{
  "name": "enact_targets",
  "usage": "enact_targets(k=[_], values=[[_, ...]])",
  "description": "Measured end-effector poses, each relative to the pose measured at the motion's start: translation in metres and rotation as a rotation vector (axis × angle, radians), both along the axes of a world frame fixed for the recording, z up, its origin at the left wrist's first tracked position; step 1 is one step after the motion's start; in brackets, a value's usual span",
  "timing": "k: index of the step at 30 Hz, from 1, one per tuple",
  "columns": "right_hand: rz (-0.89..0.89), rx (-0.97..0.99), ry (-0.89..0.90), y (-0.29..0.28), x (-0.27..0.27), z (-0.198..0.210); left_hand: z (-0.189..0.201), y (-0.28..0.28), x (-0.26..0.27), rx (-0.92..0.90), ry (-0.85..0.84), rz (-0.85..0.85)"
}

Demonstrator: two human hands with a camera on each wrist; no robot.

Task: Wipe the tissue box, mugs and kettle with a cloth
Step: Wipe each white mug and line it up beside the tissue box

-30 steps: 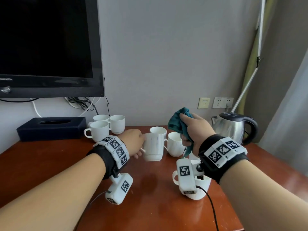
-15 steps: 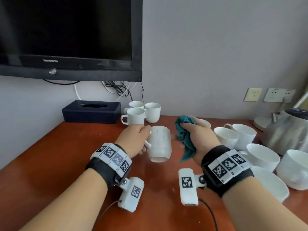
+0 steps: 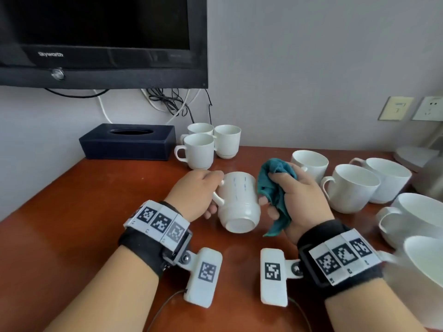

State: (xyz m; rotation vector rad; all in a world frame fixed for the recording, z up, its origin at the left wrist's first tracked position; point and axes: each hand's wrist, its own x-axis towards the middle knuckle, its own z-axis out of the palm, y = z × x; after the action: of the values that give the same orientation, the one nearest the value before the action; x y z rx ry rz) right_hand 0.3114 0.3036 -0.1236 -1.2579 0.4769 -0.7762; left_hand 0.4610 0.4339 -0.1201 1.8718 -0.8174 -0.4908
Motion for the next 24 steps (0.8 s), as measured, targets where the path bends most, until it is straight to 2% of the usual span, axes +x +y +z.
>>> enact_targets(k=[8, 12, 18, 24], values=[[-0.049, -0.062, 0.03, -0.004, 0.002, -0.005, -0.007, 0.0, -0.006, -0.013, 0.059, 0.025], [-0.036, -0.001, 0.034, -0.005, -0.001, -0.005, -0.005, 0.002, -0.01, -0.047, 0.016, 0.05], [-0.08, 0.03, 0.047, -0.003, -0.004, -0.004, -0.006, 0.006, -0.01, -0.027, -0.134, 0.117], [-0.087, 0.085, 0.059, -0.004, -0.003, -0.004, -0.011, 0.005, -0.006, -0.023, -0.118, 0.147]])
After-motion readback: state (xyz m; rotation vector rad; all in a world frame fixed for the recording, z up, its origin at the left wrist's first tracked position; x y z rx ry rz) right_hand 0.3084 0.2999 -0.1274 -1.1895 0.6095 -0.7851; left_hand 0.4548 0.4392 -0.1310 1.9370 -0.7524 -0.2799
